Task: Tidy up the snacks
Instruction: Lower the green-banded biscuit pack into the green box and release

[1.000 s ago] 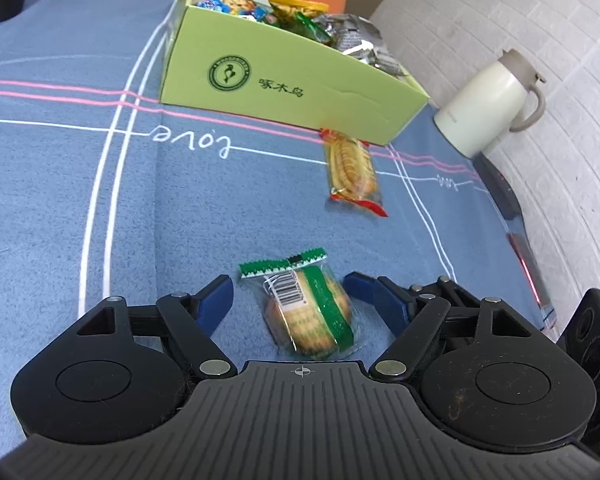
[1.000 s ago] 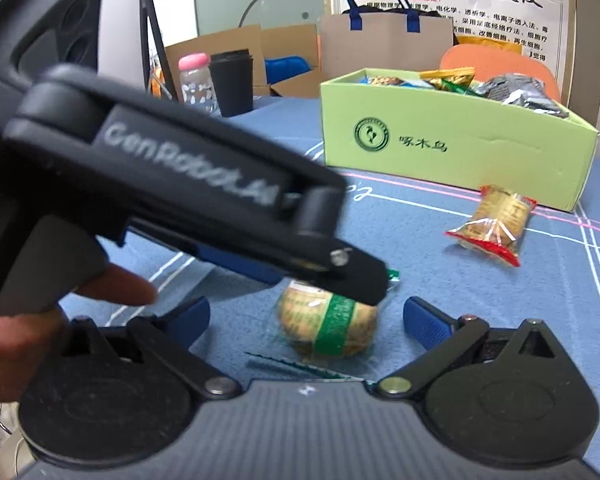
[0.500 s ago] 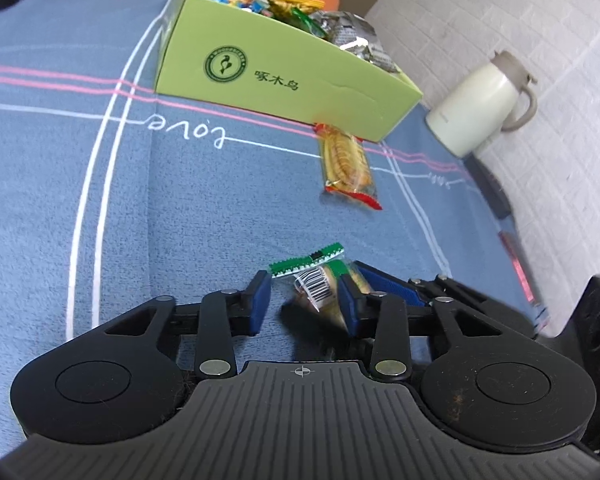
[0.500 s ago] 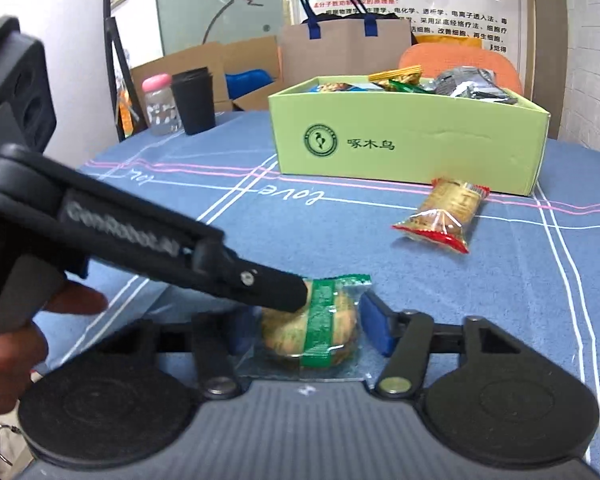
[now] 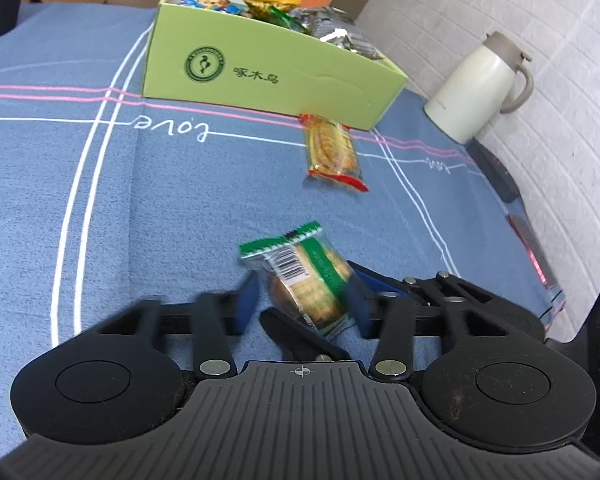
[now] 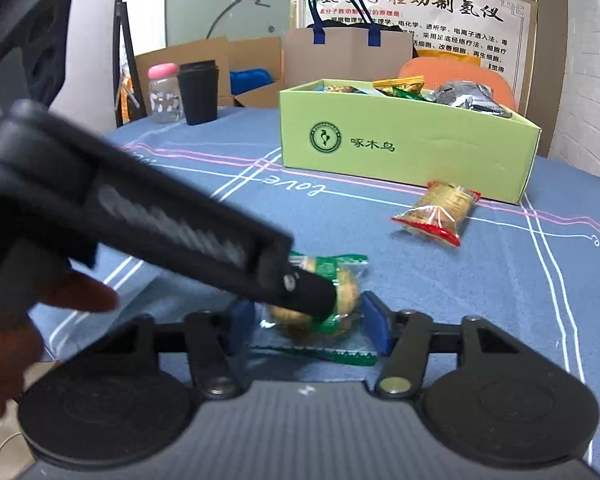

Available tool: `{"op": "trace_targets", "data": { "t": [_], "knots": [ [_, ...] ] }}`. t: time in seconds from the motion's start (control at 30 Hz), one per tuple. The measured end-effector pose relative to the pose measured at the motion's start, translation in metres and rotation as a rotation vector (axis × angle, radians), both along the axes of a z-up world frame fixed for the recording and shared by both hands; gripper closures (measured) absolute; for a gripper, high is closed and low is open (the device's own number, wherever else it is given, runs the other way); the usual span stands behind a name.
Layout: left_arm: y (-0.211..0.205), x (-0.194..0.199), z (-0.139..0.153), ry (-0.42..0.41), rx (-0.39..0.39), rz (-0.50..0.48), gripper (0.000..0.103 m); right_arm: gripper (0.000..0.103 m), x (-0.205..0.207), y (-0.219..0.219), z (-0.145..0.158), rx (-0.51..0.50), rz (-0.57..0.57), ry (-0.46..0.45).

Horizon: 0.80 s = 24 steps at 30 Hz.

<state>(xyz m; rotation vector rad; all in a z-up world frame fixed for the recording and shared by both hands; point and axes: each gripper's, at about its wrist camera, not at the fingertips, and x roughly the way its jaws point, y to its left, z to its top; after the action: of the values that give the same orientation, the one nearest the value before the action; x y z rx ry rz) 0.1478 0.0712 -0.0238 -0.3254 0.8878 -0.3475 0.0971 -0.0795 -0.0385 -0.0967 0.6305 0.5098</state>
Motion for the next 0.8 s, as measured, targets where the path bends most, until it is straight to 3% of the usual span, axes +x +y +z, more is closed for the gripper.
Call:
{"op": "trace_targets", "data": {
  "t": [0.1,0.3,0.43,0.63,0.73,0.8],
  "knots": [
    [-0.004,0.008,0.013,-0.036,0.014,0.025,0.092,0.046,0.015,-0.009,0.020,0.031,-0.010,-0.032],
    [-0.004,0.062,0.084,-0.230,-0.021,0.023,0.091,0.045,0.077,-0.008,0.085,0.011,-0.010,-0.252],
    [0.004,0.125,0.111,-0.277,0.007,0.064,0.088,0.045,0.153,0.007,0.097,0.024,0.022,-0.255],
    [0.033,0.217,0.078,-0.136,0.024,0.152,0.088,0.044,0.241,0.037,0.064,0.007,0.070,-0.103],
    [0.040,0.232,0.059,-0.109,0.014,0.142,0.086,0.036,0.247,0.045,0.054,-0.033,0.088,-0.123],
    [0.042,0.232,0.056,-0.125,0.011,0.129,0.078,0.032,0.244,0.046,0.054,-0.037,0.092,-0.139]
  ]
}}
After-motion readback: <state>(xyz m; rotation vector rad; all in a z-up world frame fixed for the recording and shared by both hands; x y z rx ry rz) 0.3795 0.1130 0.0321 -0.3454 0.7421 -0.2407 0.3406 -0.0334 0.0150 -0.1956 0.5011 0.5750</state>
